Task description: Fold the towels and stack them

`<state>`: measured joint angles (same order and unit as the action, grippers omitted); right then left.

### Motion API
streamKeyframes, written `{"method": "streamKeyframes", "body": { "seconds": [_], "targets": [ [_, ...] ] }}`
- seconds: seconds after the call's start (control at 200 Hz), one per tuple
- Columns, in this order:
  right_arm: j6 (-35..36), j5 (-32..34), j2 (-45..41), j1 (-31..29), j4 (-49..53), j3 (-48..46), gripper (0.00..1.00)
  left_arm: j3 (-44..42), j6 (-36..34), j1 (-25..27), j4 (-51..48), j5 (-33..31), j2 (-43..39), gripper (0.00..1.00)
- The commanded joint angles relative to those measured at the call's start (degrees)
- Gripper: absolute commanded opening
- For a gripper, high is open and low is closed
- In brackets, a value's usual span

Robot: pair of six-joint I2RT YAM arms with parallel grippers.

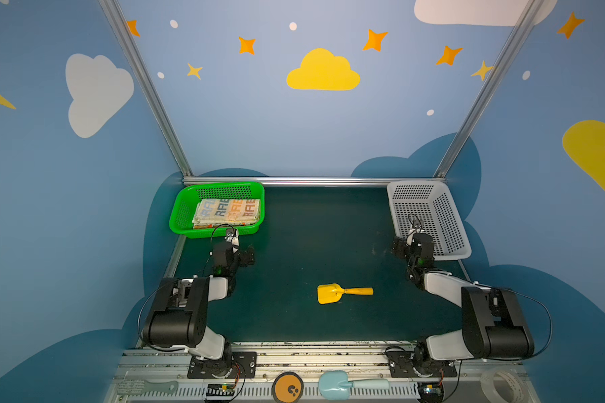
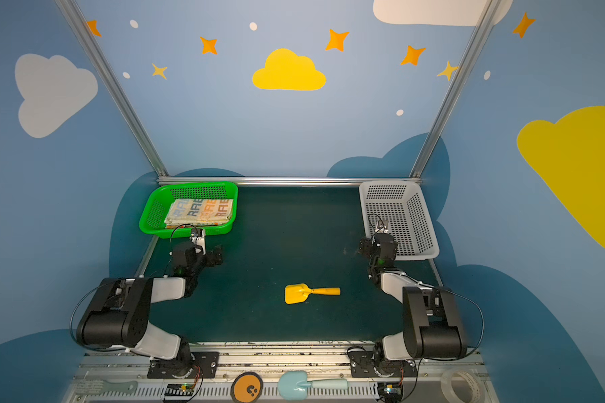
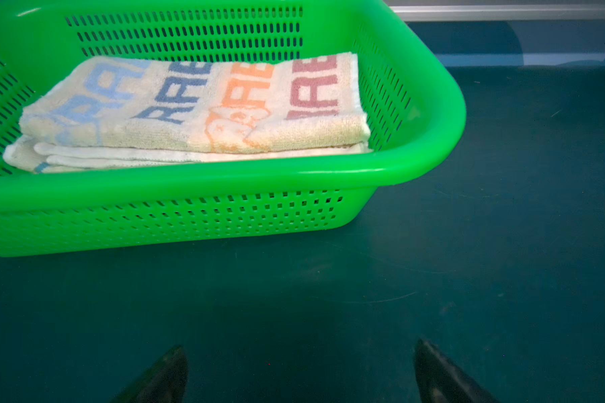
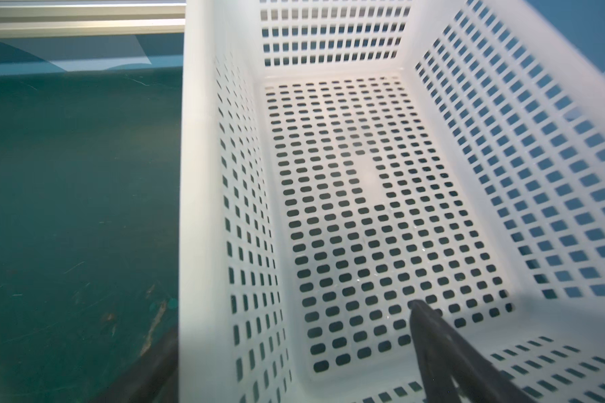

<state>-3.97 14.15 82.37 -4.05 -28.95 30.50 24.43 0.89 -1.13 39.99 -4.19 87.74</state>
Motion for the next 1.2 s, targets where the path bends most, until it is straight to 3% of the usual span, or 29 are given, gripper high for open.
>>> {"method": "streamKeyframes", "body": {
  "seconds": [0.0,0.3,0.36,0.541,0.676,0.866,0.966,1.066,1.196],
  "targets": [
    [-3.01,-1.89,0.45,0.51,2.04,-1.36,0.89,0.88,-0.10,-0.10,0.37,1.20,-1.10,1.00],
    [-3.12,-1.94,0.38,0.51,2.15,-1.41,0.89,0.80,-0.10,-0.10,0.53,1.20,-1.06,1.00],
    [-3.15,-1.99,0.42,0.49,2.15,-1.40,0.96,0.80,-0.17,-0.10,0.50,1.20,-1.16,1.00],
    [-1.14,-1.41,-0.27,0.29,1.69,-1.52,0.96,0.80,-0.36,-0.02,0.71,1.45,-1.06,1.00],
    [-1.96,-3.92,-5.11,0.17,13.16,2.78,0.96,0.80,-0.41,-0.01,0.70,1.38,-1.08,1.00],
    [-1.05,-3.36,0.44,0.22,23.96,10.70,0.96,0.80,-0.43,-0.01,0.67,1.39,-1.08,1.00],
    [-0.52,-2.37,2.89,-0.56,27.94,13.78,0.93,0.80,-0.41,-0.02,0.62,1.43,-1.04,1.00],
    [0.04,-1.95,6.84,-1.10,34.07,18.62,0.83,0.85,-0.37,-0.01,0.62,1.43,-1.06,1.00],
    [0.65,-2.11,11.61,-2.87,40.32,24.41,0.58,0.80,-0.36,0.03,0.62,1.38,-1.07,1.00]
  ]
}}
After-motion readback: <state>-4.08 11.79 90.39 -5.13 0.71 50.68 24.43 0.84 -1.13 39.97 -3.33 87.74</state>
